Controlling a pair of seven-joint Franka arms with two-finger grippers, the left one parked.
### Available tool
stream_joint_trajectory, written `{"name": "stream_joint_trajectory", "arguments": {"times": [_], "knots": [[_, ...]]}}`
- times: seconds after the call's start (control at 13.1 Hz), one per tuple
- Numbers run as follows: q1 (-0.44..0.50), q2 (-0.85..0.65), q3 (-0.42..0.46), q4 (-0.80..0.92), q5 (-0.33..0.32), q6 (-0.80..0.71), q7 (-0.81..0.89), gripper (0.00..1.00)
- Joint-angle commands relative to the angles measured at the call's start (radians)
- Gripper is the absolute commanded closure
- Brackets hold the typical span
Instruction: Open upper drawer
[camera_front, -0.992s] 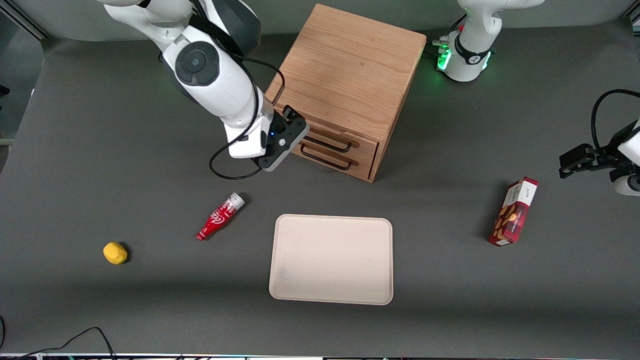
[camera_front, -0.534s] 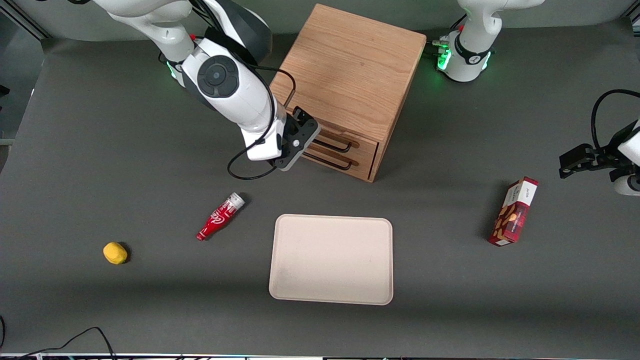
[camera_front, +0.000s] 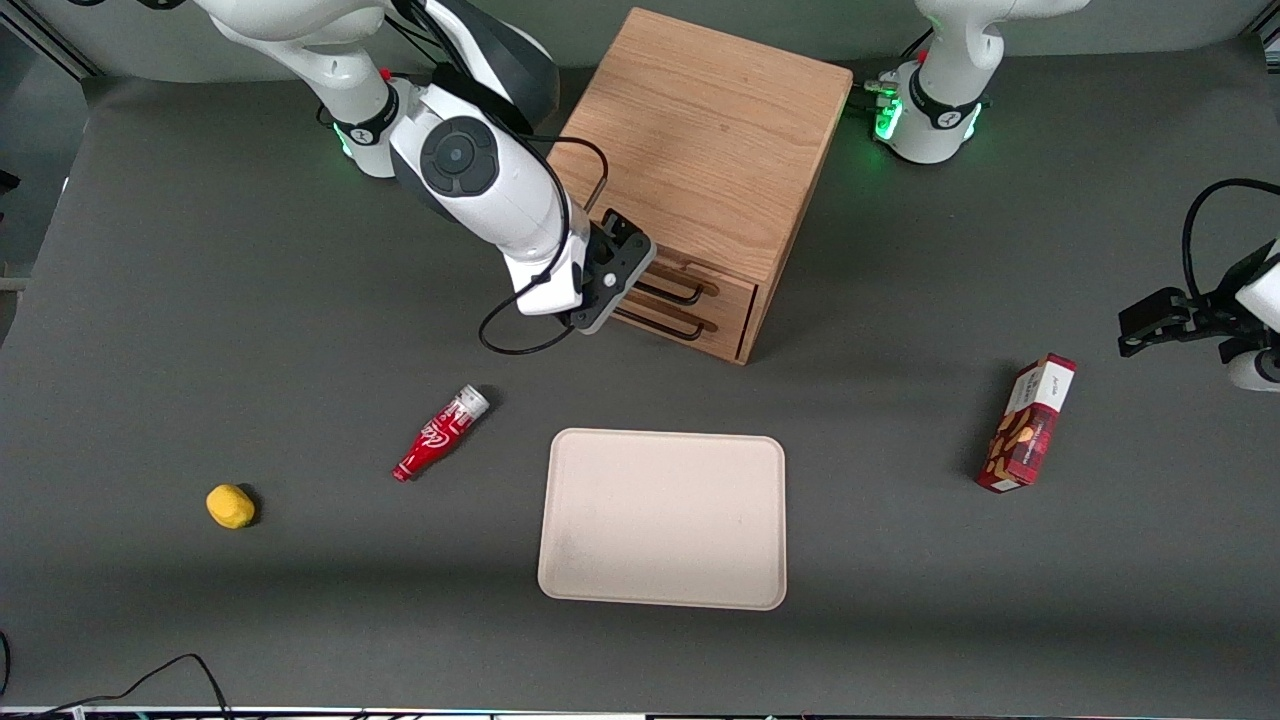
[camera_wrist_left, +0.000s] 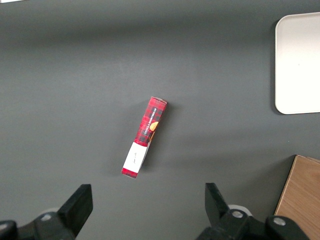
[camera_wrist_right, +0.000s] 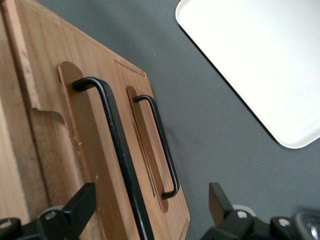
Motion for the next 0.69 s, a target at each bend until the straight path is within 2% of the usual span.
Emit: {"name": "stream_joint_trajectory", "arguments": {"times": [0.0, 0.61], "knots": [[-0.004, 0.019, 0.009, -0.022, 0.016, 0.05, -0.02, 0.0], [-0.013, 0.062, 0.0, -0.012, -0.001, 0.075, -0.067, 0.0]]}}
